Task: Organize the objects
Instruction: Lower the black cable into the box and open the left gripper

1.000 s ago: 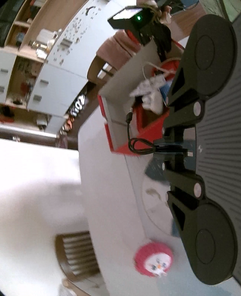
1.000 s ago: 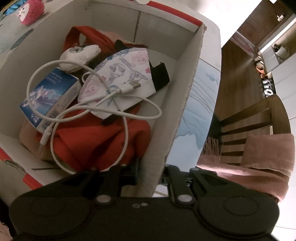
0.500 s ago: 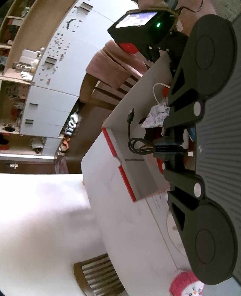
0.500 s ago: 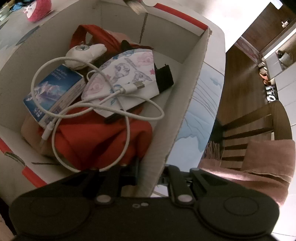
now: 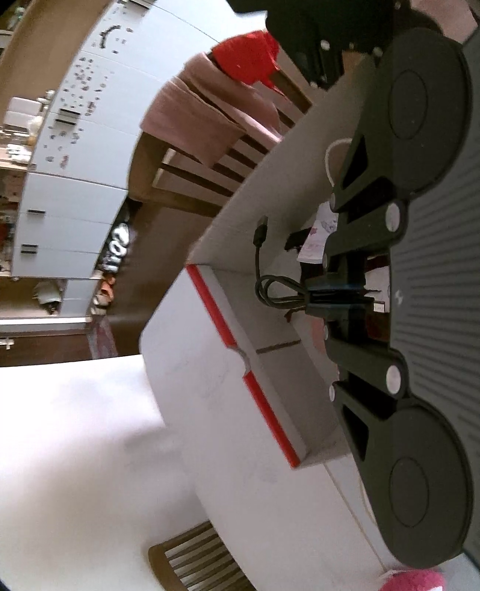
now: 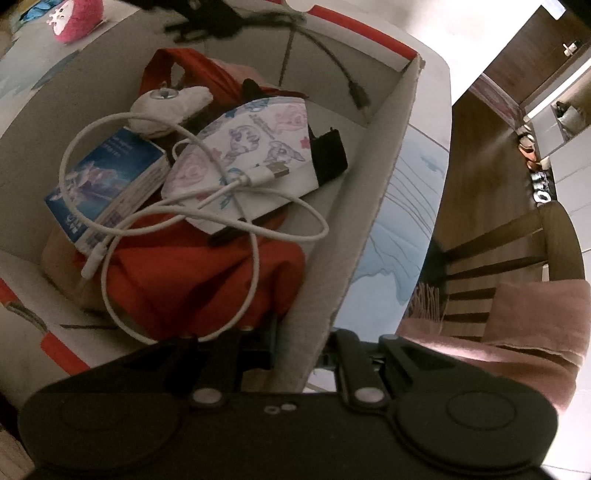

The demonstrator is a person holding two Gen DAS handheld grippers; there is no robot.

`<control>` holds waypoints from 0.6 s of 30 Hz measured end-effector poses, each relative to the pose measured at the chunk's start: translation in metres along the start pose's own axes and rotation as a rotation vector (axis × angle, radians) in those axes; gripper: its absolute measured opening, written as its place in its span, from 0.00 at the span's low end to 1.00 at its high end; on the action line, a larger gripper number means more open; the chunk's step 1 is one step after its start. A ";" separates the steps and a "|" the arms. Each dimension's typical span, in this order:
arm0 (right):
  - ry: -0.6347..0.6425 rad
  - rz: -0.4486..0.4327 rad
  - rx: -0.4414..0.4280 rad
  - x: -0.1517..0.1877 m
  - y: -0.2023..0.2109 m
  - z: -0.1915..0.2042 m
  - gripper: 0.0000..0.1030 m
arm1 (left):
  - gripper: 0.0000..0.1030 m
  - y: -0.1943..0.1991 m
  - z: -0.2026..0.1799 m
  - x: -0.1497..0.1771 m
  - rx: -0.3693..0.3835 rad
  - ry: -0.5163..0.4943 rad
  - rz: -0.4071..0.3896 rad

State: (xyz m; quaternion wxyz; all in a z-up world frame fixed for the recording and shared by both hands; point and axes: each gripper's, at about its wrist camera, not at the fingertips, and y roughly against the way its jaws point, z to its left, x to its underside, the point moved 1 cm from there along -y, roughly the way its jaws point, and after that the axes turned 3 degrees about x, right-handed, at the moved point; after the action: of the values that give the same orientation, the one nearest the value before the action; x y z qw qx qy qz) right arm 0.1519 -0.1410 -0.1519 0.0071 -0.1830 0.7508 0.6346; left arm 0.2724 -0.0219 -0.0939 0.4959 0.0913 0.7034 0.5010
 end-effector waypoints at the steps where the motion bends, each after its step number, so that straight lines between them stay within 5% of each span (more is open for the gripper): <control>1: -0.002 0.000 -0.001 0.000 0.000 0.000 0.11 | 0.05 -0.007 -0.001 0.000 -0.005 -0.007 0.015; 18: -0.005 0.004 0.004 0.000 0.000 -0.001 0.11 | 0.05 -0.057 0.013 -0.001 -0.041 0.049 0.203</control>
State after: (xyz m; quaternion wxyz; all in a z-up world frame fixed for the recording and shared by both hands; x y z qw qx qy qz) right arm 0.1519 -0.1423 -0.1516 0.0081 -0.1800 0.7523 0.6337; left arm 0.3044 -0.0419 -0.1389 0.4268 0.1396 0.6920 0.5652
